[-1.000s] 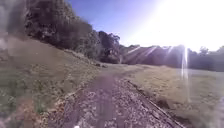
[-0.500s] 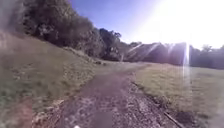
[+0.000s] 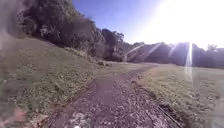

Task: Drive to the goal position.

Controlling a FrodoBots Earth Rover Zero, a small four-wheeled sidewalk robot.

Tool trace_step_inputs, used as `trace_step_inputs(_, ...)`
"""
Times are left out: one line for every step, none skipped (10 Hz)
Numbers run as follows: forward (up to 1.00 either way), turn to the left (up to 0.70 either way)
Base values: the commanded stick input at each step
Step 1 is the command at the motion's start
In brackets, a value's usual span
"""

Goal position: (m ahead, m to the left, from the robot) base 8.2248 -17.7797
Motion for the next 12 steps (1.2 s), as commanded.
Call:
trace_step_inputs(1.0,0.0)
trace_step_inputs(1.0,0.0)
trace_step_inputs(1.0,0.0)
trace_step_inputs(1.0,0.0)
trace_step_inputs(1.0,0.0)
trace_step_inputs(1.0,0.0)
trace_step_inputs(1.0,0.0)
trace_step_inputs(1.0,0.0)
trace_step_inputs(1.0,0.0)
trace_step_inputs(1.0,0.0)
trace_step_inputs(1.0,0.0)
trace_step_inputs(1.0,0.0)
